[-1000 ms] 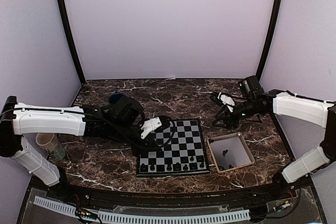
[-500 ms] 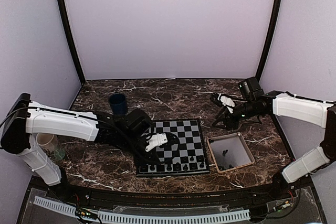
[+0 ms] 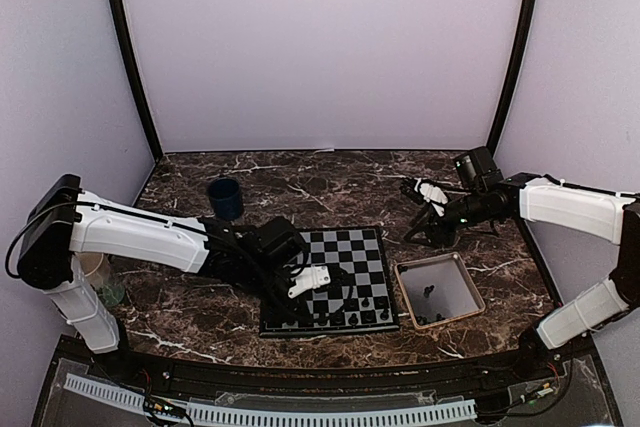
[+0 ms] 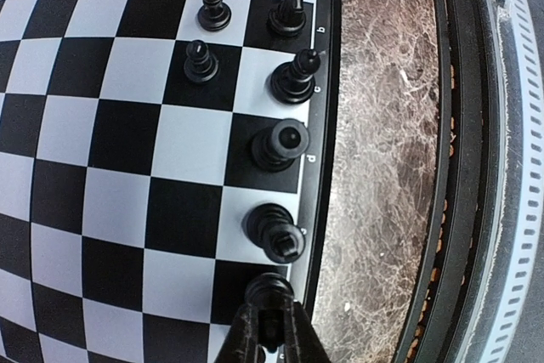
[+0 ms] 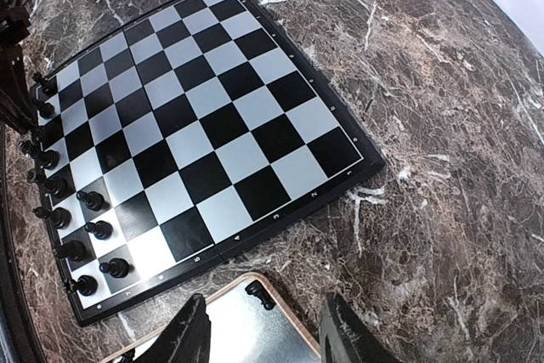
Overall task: Set up the chess pieces on the board
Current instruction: Place the bishop on f8.
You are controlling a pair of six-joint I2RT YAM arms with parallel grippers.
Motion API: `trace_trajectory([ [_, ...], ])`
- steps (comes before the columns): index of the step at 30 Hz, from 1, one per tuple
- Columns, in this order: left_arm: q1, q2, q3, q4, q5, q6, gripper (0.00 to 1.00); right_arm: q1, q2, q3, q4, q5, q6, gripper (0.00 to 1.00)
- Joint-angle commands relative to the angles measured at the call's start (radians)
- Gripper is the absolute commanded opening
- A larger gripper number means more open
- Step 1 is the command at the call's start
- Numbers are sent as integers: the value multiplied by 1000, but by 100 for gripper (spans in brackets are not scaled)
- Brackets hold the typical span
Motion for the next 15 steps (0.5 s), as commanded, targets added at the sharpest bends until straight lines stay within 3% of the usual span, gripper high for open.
trace_trajectory([
  [1,-9,16,36,-29,10,18,10,-4,-3,-10,12,7,-10,45],
  [15,-9,5,18,-44,-47,19,10,-5,-3,-10,10,9,-12,45],
])
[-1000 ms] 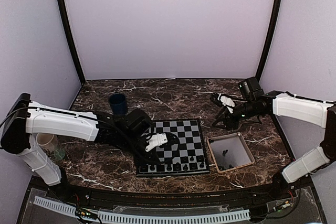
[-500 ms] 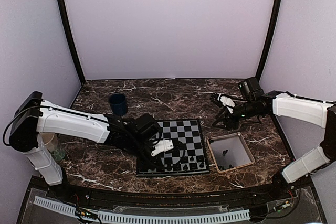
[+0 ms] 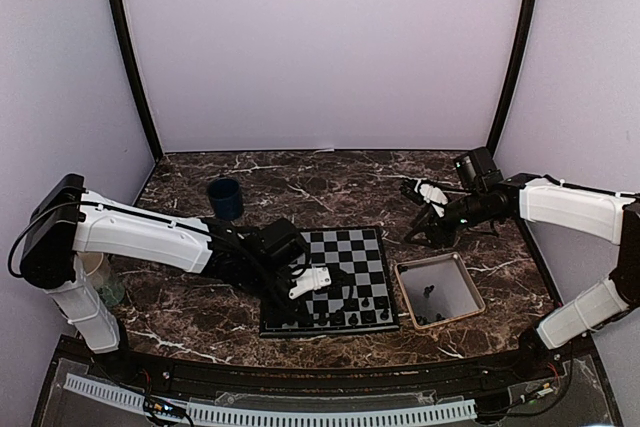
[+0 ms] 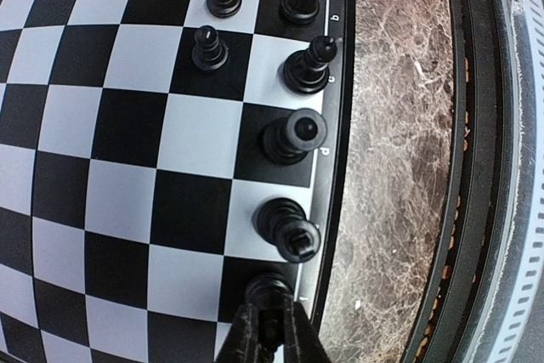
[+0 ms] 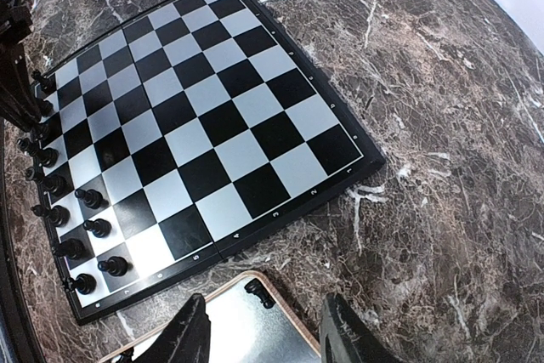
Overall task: Set up the chess pieces on the board
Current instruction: Place the bishop on f8.
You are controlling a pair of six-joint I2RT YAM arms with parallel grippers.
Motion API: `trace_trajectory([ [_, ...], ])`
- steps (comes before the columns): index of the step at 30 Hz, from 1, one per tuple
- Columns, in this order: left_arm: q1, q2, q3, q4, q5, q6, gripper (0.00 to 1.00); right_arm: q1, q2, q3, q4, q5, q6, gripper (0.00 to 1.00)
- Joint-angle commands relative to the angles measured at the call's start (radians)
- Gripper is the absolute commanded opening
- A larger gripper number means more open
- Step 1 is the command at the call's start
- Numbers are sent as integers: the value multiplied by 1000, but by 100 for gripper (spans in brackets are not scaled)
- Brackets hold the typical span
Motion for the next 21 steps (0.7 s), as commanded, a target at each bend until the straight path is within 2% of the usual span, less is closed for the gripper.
trace_trajectory([
  [1,-4,-16,6,-25,-26,14,10,-5,-3,-7,10,5,-7,45],
  [21,-4,5,13,-28,-22,13,20,-4,7,-5,2,-3,-9,46],
])
